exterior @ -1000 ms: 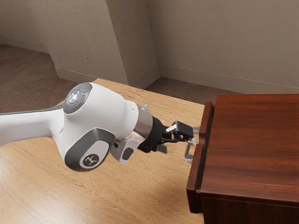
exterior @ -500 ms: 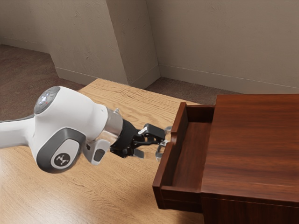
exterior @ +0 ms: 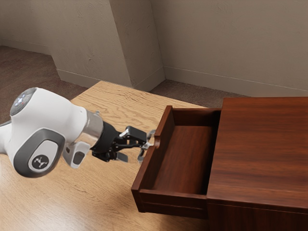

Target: Pull the drawer handle with one arm to open the drawer

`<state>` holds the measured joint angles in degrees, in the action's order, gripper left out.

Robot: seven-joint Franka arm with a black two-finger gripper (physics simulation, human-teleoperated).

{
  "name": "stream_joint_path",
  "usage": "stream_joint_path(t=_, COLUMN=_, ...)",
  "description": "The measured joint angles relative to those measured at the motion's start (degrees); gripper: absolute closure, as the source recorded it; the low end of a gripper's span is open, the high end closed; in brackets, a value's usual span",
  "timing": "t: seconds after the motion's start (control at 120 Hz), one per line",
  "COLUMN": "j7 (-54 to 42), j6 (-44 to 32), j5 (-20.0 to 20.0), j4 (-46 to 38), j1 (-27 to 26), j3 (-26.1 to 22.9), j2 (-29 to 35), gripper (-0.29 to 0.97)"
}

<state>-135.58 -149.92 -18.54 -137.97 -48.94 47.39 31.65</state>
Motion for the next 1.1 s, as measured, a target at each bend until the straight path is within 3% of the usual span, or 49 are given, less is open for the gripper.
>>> stream_joint_path(t=0.167, j7=-0.77, j6=4.61, j5=-0.15, j4=0.75, j1=3.43, j3=-4.59, j2=0.97, gripper=0.01)
stream_joint_path(t=0.3, j7=-1.16, j6=9.1, j5=-0.16, j4=2.22, j1=8.37, j3=-11.29, j2=3.12, gripper=0.0)
stream_joint_path(t=0.483, j7=-0.35, j6=19.16, j5=0.47, j4=12.06, j1=11.88, j3=-18.56, j2=2.53, gripper=0.0)
stream_joint_path(t=0.7, j7=6.01, j6=33.62, j5=0.8, j4=34.36, j1=11.37, j3=-19.08, j2=-13.07, gripper=0.0)
stream_joint_path(t=0.867, j7=13.63, j6=43.99, j5=1.62, j4=45.12, j1=13.58, j3=-19.07, j2=-22.25, gripper=0.0)
stream_joint_path(t=1.025, j7=24.83, j6=51.63, j5=4.6, j4=48.17, j1=17.82, j3=-19.31, j2=-25.3, gripper=0.0)
stream_joint_path(t=1.1, j7=30.86, j6=54.16, j5=6.61, j4=48.3, j1=25.91, j3=-25.24, j2=-25.73, gripper=0.0)
